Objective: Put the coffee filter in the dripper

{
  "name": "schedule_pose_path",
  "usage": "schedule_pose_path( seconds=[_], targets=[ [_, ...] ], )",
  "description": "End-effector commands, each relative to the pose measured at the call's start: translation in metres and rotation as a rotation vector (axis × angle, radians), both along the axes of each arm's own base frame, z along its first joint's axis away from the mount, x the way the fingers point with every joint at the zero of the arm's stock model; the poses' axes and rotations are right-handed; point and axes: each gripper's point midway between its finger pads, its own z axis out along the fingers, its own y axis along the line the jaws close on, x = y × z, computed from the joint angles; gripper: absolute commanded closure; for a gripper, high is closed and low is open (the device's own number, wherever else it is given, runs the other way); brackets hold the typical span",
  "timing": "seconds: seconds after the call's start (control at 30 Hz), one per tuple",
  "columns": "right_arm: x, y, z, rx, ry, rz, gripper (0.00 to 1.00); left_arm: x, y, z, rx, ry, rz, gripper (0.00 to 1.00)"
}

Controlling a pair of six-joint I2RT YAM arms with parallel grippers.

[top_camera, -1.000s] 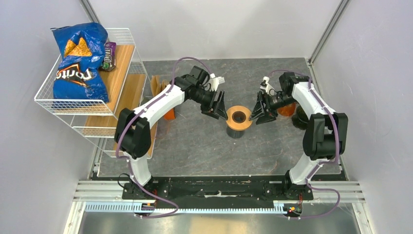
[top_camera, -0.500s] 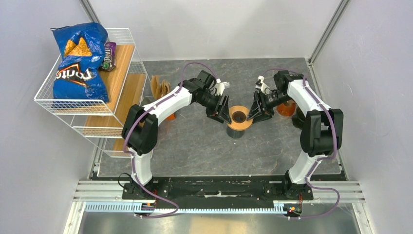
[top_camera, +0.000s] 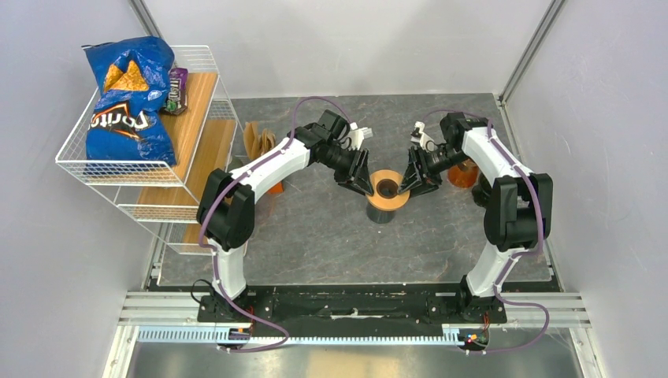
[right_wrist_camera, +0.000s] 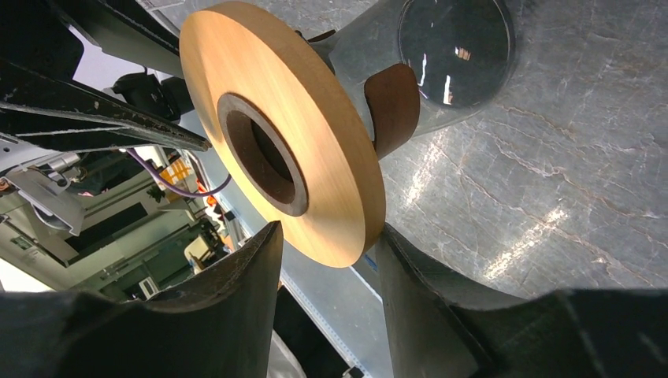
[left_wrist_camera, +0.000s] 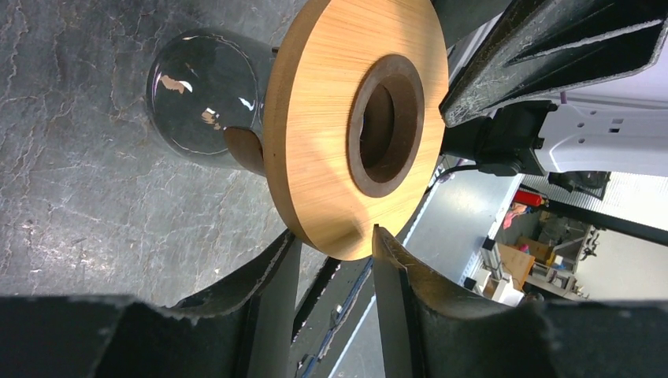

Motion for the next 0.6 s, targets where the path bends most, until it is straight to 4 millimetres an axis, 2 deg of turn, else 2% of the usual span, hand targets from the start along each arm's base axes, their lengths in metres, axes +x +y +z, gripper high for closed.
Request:
schedule_pose_path(
  seconds=[0.0,0.37,0.57],
  targets=[
    [0.009,0.011,0.014,0.043,-0.055,0.022,0.47,0.0,-0.016,0.031,-0.102,-0.033,-0.029,0.55],
    [0.012,0.019,0.017,0.052,-0.065,0.044,0.47,0.002,-0.009,0.027,-0.083,-0.044,-0.021,0.55],
    [0.014,0.02,0.012,0.038,-0.058,0.049,0.46,0.002,-0.005,0.016,-0.063,-0.022,-0.016,0.53]
  ],
)
